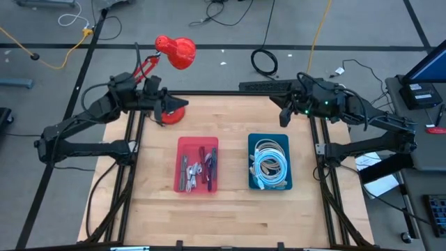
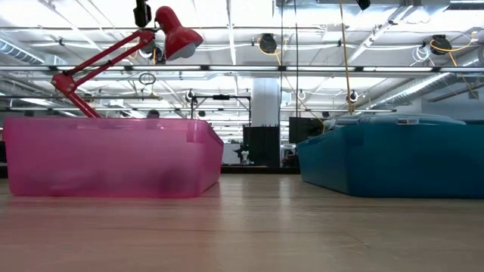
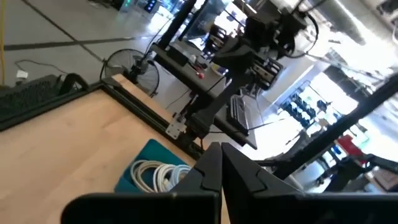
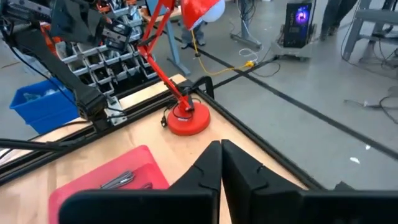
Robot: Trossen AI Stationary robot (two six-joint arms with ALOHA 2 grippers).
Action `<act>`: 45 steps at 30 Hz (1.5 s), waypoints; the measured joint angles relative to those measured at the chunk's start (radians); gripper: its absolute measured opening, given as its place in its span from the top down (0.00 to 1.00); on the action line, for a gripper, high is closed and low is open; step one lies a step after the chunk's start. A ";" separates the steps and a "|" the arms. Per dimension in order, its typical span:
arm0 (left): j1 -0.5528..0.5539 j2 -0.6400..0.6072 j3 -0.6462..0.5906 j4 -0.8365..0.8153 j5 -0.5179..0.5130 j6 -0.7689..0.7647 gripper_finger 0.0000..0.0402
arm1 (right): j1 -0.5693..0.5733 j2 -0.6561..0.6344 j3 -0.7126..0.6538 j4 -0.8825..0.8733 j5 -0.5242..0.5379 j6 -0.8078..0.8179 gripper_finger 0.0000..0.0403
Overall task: Pick & Place USB Port
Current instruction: Return to Home Position
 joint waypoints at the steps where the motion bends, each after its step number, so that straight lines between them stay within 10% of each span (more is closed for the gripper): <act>1: 0.000 0.000 0.000 0.000 0.001 0.012 0.99 | 0.000 0.000 0.000 0.008 0.001 -0.010 1.00; 13: -0.019 0.000 0.000 -0.064 -0.023 0.192 0.96 | 0.014 -0.004 -0.043 -0.224 0.001 -0.094 0.95; 21: -0.055 -0.016 -0.055 -0.312 -0.209 0.415 0.99 | 0.015 -0.125 -0.454 0.149 0.023 0.040 0.96; 29: -0.055 -0.234 -0.334 -0.041 -0.207 0.390 0.94 | 0.021 -0.292 -0.822 0.504 -0.026 0.046 0.96; 45: -0.055 -0.622 -0.895 0.414 -0.258 0.260 0.94 | 0.018 -0.452 -1.052 0.774 0.133 -0.053 0.95</act>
